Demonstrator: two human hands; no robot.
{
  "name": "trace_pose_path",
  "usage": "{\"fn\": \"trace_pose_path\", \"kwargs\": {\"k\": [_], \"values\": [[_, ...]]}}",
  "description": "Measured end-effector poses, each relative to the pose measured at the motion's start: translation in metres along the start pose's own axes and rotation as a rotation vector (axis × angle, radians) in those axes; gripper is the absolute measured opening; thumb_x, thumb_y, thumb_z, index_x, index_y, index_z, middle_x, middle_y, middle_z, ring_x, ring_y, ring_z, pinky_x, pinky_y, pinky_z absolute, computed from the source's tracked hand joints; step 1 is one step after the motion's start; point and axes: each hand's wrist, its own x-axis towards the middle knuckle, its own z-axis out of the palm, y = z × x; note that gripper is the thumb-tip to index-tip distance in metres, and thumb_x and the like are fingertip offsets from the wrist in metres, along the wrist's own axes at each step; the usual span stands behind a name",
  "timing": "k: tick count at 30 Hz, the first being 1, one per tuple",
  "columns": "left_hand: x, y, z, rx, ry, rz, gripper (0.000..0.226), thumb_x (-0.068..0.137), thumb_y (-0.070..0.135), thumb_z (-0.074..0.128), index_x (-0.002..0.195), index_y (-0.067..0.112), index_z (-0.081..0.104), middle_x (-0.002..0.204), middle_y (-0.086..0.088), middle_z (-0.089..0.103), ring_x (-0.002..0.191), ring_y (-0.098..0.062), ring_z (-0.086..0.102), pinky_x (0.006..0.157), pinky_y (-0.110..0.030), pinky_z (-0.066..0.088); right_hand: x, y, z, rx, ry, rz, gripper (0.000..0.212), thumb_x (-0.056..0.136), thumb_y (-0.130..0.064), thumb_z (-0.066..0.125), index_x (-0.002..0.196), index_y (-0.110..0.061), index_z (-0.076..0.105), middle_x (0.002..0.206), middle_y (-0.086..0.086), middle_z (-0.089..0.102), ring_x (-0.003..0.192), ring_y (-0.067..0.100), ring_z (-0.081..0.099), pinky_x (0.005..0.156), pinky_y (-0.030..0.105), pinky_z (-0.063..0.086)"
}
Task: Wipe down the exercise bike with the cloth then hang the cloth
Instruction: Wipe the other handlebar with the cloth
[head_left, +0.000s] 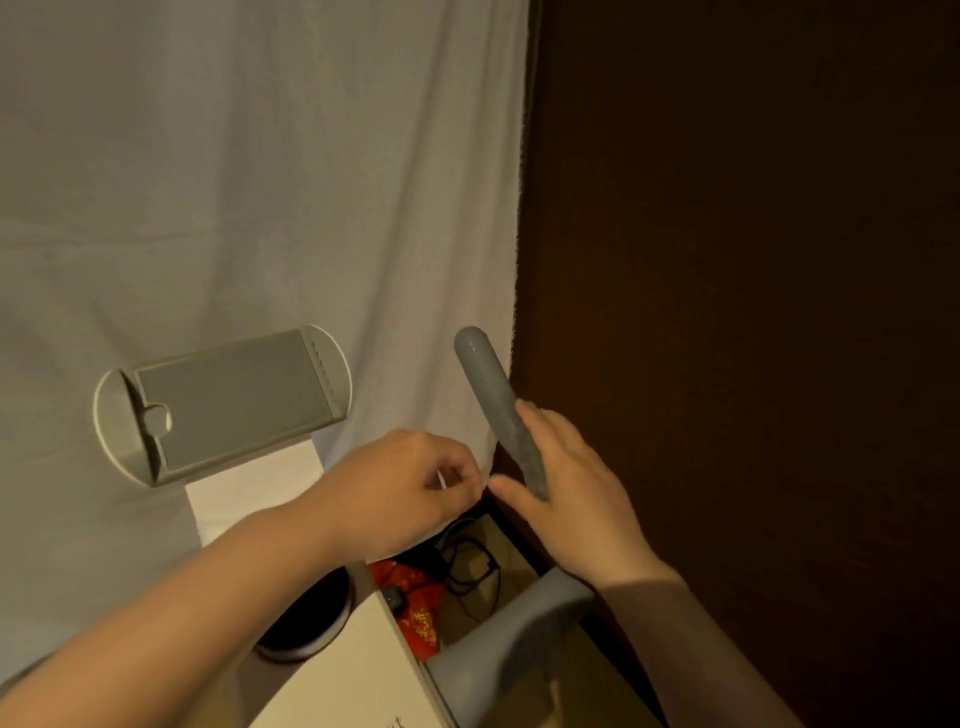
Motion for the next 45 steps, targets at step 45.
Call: {"fn": "trace_pose_path", "kwargs": {"k": [45], "values": [[-0.032,-0.033,0.014,0.011,0.039,-0.093,0.025,0.095,0.042,0.05,0.085,0.026,0.067,0.082,0.008,0.068,0.074,-0.008,0.061,0.071,-0.029,0.049,0.118,-0.035,0.007,0.07,0.117,0.128,0.053,0.096,-0.044,0.051,0.139,-0.017,0.035,0.131,0.011,0.051,0.111,0.022,0.052,0.08,0.025,0.037]]}}
